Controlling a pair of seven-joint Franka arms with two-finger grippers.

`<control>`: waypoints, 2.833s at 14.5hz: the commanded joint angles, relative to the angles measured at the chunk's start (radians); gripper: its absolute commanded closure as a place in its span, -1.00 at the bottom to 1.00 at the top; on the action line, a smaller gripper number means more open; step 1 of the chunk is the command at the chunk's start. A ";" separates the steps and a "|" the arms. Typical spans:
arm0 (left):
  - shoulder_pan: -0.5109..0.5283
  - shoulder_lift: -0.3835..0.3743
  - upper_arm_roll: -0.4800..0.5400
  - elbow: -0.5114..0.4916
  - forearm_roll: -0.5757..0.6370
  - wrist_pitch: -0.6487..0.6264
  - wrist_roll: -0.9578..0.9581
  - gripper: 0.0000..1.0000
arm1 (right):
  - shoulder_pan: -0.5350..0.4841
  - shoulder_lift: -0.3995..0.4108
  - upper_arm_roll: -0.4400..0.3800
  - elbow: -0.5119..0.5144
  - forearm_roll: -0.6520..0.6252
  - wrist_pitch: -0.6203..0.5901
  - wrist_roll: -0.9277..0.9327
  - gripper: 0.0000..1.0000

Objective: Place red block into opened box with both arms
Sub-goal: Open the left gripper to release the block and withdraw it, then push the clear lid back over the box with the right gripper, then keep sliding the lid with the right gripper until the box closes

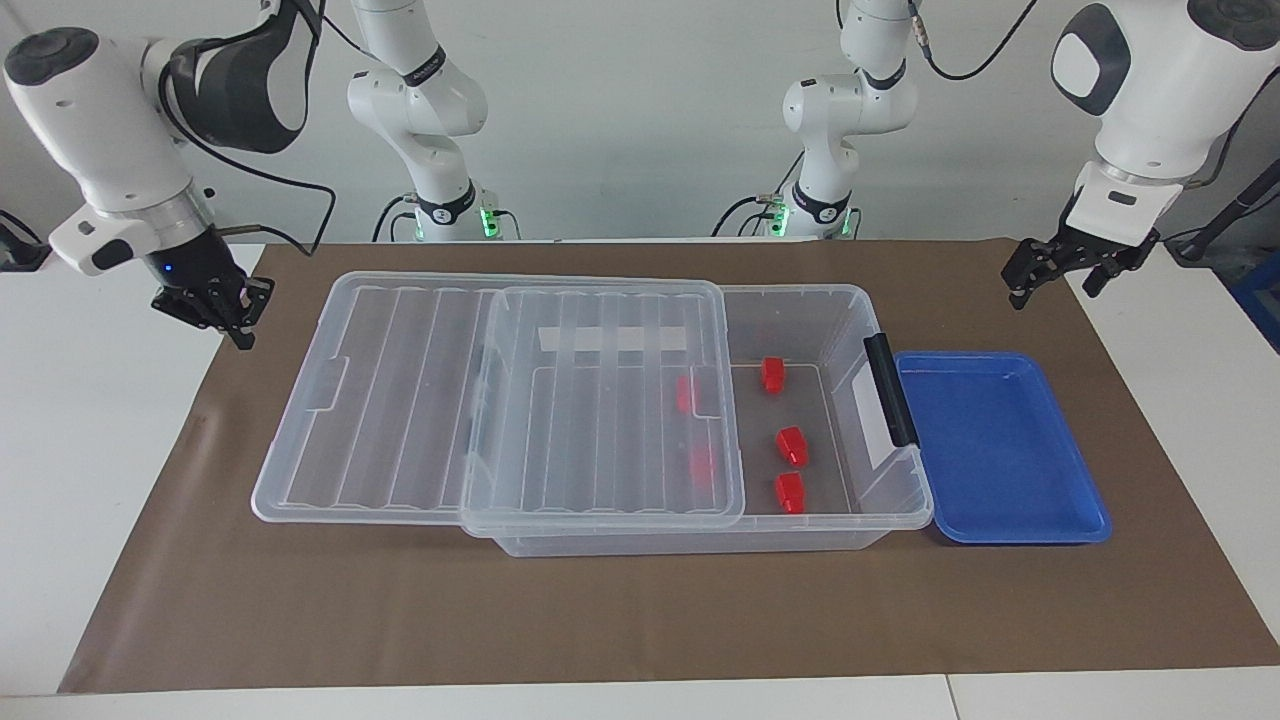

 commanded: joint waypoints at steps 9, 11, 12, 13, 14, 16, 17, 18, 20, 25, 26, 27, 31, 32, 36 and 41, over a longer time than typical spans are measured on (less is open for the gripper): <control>0.018 -0.045 -0.006 0.001 -0.052 -0.056 0.034 -1.00 | 0.002 0.142 0.014 -0.012 0.115 0.170 -0.068 1.00; 0.021 -0.045 -0.003 -0.001 -0.054 -0.050 0.035 -1.00 | 0.030 0.145 0.015 -0.012 0.126 0.194 -0.061 1.00; 0.032 -0.045 -0.002 0.001 -0.056 -0.053 0.035 -1.00 | 0.041 0.145 0.015 -0.012 0.128 0.194 -0.047 1.00; 0.044 -0.046 -0.003 -0.001 -0.057 -0.056 0.037 -1.00 | 0.053 0.145 0.015 -0.012 0.137 0.193 -0.036 1.00; 0.046 -0.048 -0.003 -0.001 -0.057 -0.054 0.037 -1.00 | 0.062 0.145 0.015 -0.012 0.140 0.194 -0.035 1.00; 0.046 -0.048 -0.003 0.001 -0.057 -0.042 0.038 -1.00 | 0.084 0.147 0.015 -0.011 0.140 0.196 0.005 1.00; 0.047 -0.048 -0.003 0.001 -0.057 -0.039 0.041 -1.00 | 0.102 0.147 0.015 -0.011 0.140 0.197 0.031 1.00; 0.047 -0.049 -0.002 -0.002 -0.057 -0.034 0.044 -1.00 | 0.119 0.147 0.015 -0.012 0.140 0.202 0.065 1.00; 0.047 -0.049 -0.002 -0.004 -0.056 -0.031 0.044 -1.00 | 0.156 0.147 0.015 -0.012 0.140 0.205 0.131 1.00; 0.032 -0.048 -0.014 0.001 -0.056 -0.043 0.034 -1.00 | 0.228 0.147 0.015 -0.014 0.140 0.228 0.231 1.00; 0.032 -0.049 -0.014 0.001 -0.054 -0.046 0.034 -1.00 | 0.240 0.147 0.015 -0.014 0.140 0.233 0.249 1.00; 0.032 -0.049 -0.015 0.001 -0.054 -0.047 0.034 -1.00 | 0.255 0.150 0.015 -0.014 0.140 0.234 0.274 1.00; 0.035 -0.049 -0.014 0.001 -0.049 -0.054 0.034 -1.00 | 0.294 0.150 0.015 -0.015 0.140 0.242 0.332 1.00; 0.033 -0.049 -0.011 0.002 -0.049 -0.077 0.034 -1.00 | 0.301 0.150 0.015 -0.015 0.140 0.240 0.341 1.00; 0.044 -0.060 -0.006 0.001 -0.048 -0.093 0.034 -1.00 | 0.315 0.150 0.017 -0.015 0.140 0.240 0.366 1.00; 0.035 -0.074 -0.017 -0.013 -0.077 -0.093 0.022 -1.00 | 0.335 0.150 0.017 -0.018 0.186 0.240 0.374 1.00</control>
